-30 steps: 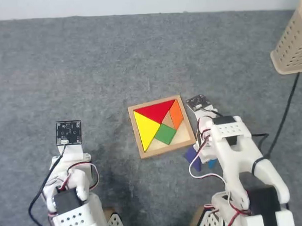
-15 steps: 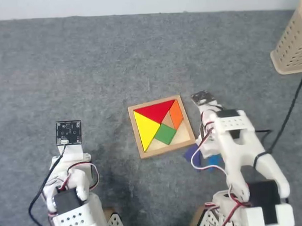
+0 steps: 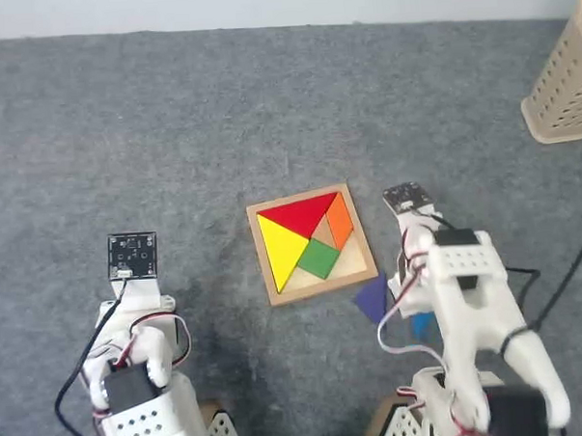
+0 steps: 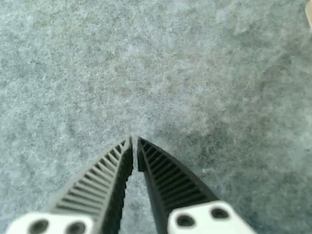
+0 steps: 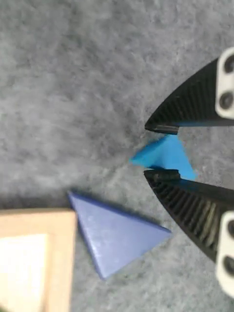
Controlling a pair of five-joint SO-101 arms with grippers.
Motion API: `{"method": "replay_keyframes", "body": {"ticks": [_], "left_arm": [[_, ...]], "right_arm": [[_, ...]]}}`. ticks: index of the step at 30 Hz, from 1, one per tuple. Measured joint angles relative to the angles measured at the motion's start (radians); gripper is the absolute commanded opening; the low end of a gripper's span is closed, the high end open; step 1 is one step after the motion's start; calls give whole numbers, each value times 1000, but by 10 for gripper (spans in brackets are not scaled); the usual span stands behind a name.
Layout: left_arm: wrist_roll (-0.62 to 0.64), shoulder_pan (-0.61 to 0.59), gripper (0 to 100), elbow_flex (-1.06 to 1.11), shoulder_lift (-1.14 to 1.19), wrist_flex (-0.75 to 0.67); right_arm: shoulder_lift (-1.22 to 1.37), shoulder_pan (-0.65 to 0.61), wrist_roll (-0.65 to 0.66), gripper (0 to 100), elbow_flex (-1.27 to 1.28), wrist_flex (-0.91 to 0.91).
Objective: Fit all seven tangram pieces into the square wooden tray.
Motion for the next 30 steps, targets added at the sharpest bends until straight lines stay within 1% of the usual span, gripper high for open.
{"method": "replay_keyframes", "body": {"ticks": [4, 6, 10, 12, 15, 17, 19, 26, 30], "left_arm": [[0, 0, 13, 0, 0, 0], [0, 0, 13, 0, 0, 0], [0, 0, 13, 0, 0, 0], [0, 0, 13, 0, 0, 0], [0, 0, 13, 0, 0, 0], [0, 0, 13, 0, 0, 0], [0, 0, 13, 0, 0, 0], [0, 0, 13, 0, 0, 0], [0, 0, 13, 0, 0, 0]], "right_arm": [[-57, 0, 48, 154, 60, -9], [-57, 0, 77, 174, 72, -8], [-6, -2, 97, 176, 69, -14], [38, -2, 95, 147, 48, -21], [123, 0, 98, 43, -6, -21], [167, 15, 98, 2, -43, -21], [193, 29, 98, 13, -69, -21], [235, 32, 100, 6, -127, -23], [249, 0, 98, 6, -232, -8]]}}
